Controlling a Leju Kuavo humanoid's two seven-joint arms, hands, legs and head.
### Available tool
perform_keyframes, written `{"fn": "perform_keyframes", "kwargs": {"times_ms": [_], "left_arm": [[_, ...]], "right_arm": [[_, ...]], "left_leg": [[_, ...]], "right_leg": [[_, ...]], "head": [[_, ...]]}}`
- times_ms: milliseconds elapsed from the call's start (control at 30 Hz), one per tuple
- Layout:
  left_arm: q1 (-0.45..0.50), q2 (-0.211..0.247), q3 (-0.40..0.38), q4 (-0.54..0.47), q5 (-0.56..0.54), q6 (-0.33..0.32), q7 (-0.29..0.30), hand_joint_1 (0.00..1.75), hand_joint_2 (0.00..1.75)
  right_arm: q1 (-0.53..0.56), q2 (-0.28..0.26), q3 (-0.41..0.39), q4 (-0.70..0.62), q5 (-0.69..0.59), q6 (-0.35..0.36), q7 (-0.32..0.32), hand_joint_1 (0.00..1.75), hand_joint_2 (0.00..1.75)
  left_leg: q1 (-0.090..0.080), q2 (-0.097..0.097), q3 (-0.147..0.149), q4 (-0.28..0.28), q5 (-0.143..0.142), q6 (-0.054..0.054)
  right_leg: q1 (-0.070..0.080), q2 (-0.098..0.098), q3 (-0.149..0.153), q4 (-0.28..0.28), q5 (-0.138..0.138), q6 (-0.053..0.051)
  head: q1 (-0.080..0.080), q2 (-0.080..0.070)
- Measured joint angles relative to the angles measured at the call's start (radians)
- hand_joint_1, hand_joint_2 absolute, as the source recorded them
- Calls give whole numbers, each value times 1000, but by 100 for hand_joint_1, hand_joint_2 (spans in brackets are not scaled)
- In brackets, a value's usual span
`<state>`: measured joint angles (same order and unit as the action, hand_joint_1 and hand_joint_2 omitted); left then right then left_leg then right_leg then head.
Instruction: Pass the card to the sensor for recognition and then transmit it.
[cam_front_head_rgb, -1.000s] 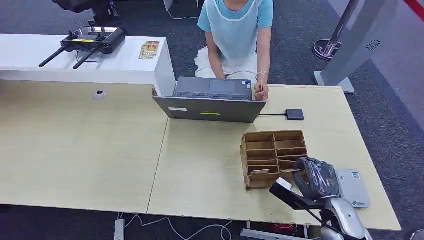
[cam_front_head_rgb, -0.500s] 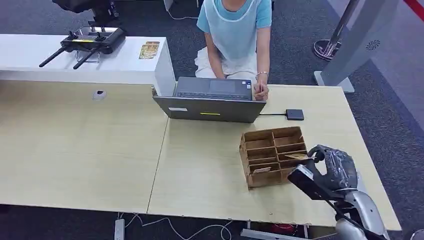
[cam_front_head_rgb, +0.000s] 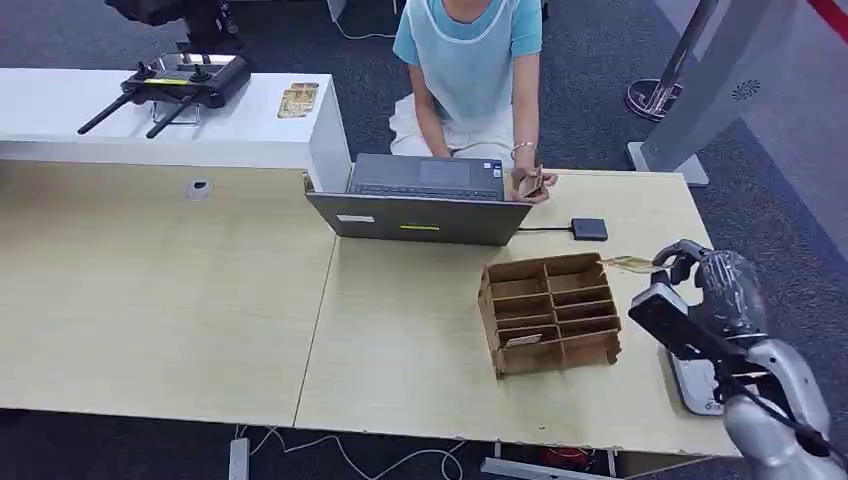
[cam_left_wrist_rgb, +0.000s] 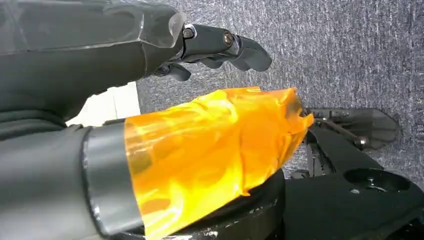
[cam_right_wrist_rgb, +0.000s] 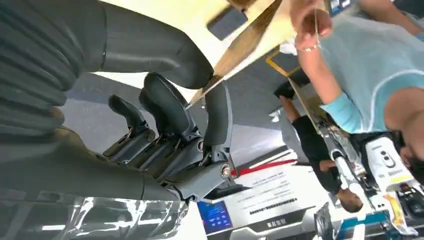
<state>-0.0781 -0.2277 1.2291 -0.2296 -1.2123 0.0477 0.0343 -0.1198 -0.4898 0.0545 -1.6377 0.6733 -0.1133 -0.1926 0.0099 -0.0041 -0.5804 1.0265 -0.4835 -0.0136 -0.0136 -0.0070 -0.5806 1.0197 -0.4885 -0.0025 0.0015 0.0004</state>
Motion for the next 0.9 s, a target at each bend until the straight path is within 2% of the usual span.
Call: {"fn": "perform_keyframes", "kwargs": {"times_ms": [367,500,667,900], "left_arm": [[-1,0,0,0,-28,-11,2,0,0],[-1,0,0,0,-39,-15,2,0,0],[-2,0,0,0,-53,-18,3,0,0],[-2,1,-15,0,-60,-27,4,0,0]], "right_arm": [[-193,-6,31,52,-14,67,14,175,175],[-300,-6,80,116,-11,82,29,171,175],[-428,-3,150,210,-11,93,55,175,175],[-581,18,233,355,-14,107,77,175,175]], "left_leg": [[0,0,0,0,0,0],[0,0,0,0,1,0],[0,0,0,0,1,0],[0,-1,-1,0,1,0]], "right_leg": [[0,0,0,0,0,0],[0,0,0,1,1,-1],[0,0,0,1,1,-1],[0,-1,0,1,1,-1]], "head": [[0,0],[1,0],[0,0],[0,0]]}}
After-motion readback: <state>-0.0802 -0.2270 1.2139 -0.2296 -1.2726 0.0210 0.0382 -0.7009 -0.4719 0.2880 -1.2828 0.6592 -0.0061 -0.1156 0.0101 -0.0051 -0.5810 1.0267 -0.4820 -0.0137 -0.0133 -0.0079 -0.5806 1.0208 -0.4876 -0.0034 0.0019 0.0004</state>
